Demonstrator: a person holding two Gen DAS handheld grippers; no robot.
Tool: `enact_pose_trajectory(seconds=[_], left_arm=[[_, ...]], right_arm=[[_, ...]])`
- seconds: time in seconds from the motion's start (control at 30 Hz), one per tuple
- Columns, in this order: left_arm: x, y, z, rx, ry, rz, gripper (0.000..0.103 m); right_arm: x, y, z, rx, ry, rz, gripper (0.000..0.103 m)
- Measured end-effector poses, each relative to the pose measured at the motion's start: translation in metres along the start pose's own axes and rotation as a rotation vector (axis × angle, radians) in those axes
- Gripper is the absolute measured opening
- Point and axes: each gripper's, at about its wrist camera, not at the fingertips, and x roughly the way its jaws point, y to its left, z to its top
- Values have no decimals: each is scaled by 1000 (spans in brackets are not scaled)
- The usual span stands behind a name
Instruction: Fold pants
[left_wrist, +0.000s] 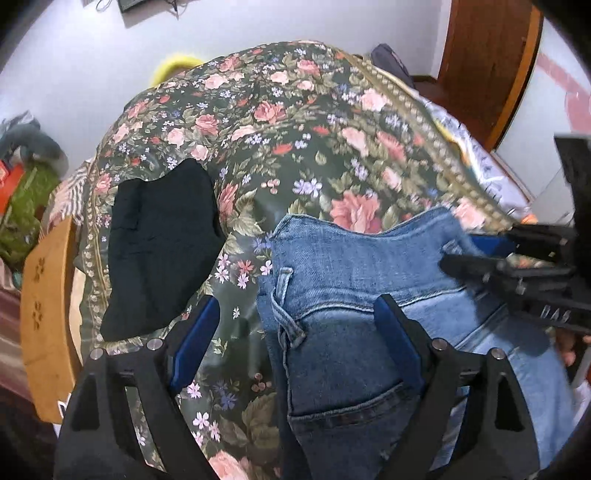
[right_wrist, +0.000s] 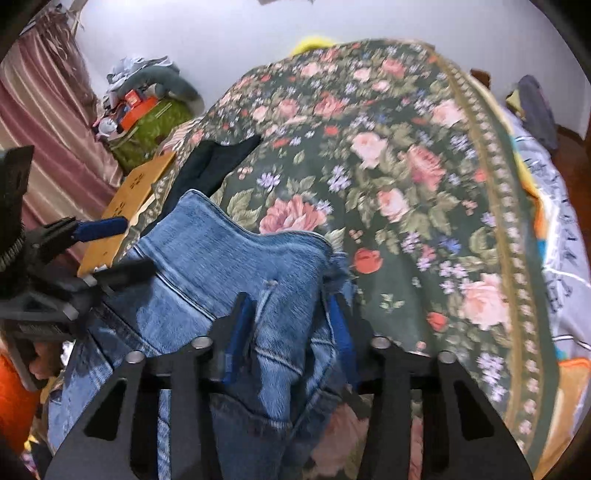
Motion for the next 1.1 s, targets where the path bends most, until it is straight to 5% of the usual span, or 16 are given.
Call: enact_pose_trajectory(seconds=[0.23, 0.47, 0.7, 0.8, 1.03, 1.1], left_arm=[[4, -2, -15, -22, -43, 124, 90], [4, 7, -15, -61, -35, 76, 90], [-46, 15, -15, -68, -118, 105, 89], [-70, 21, -17, -94, -150, 62, 89], [-83, 36, -33, -214, -88, -93, 99], [-74, 36, -42, -241, -37, -146, 99]], right_arm=[[1, 7, -9, -81, -58, -84, 18], [3, 3, -5, -52, -27, -95, 19], [-45, 14, -6, -65, -88, -118, 21], [-72, 22, -9, -78, -129, -111, 30], [-106, 35, -34, -62, -188, -96, 83], [-102, 33, -42, -39, -164, -78, 83]])
